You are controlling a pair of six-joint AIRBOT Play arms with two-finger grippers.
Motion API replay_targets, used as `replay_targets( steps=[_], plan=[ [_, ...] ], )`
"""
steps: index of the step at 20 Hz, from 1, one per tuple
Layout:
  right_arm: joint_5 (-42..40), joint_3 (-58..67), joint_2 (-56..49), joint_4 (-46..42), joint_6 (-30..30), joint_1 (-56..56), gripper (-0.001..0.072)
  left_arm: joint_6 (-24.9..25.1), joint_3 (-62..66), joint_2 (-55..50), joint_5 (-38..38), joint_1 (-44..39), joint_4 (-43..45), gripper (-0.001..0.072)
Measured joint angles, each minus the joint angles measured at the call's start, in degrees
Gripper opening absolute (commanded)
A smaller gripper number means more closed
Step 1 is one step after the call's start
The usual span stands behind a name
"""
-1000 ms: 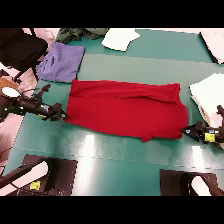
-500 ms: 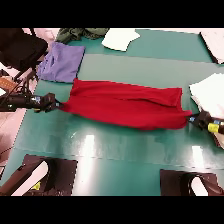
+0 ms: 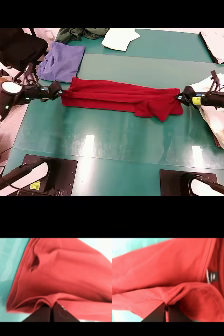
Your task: Fold the shirts.
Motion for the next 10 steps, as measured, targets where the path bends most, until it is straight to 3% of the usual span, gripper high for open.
replay_targets(
  steps=[2,3,4,5,6,7,8,9,10],
  plan=[
    [-0.9,2.4,-4.7,0.0,0.1,0.7,0.0035,0.4,0.9,-3.0,4.1,-2.6,-0.4,0.0031],
    [-1.4,3.5,-6.9,0.0,0.2,0.8,0.0174,0.6,1.5,-4.3,6.1,-3.8,-0.6,0.0031],
    [-1.6,4.5,-8.8,0.0,0.1,0.9,0.0359,0.6,2.2,-5.7,8.3,-4.8,-0.7,0.0032],
    [-1.6,5.1,-10.1,0.0,0.1,0.9,0.046,0.7,2.9,-6.6,10.4,-5.5,-0.8,0.0033],
    [-1.5,5.6,-11.0,0.0,0.1,0.5,0.0463,0.8,3.6,-7.3,12.5,-6.0,-0.9,0.0043],
    [-1.5,5.9,-11.3,0.0,0.0,-0.3,0.0463,0.9,4.3,-7.8,14.1,-6.1,-0.9,0.0245],
    [-1.5,5.9,-11.2,-0.5,-0.3,-1.2,0.0464,1.0,5.2,-8.2,15.6,-5.9,-0.8,0.0539],
    [-1.3,5.5,-10.3,-1.3,-0.6,-2.5,0.0472,1.0,6.0,-8.4,16.5,-5.4,-0.6,0.0672],
    [-1.2,4.9,-9.2,-2.2,-0.9,-4.0,0.0516,1.0,6.9,-8.7,16.4,-4.7,-0.5,0.0677]
  ],
)
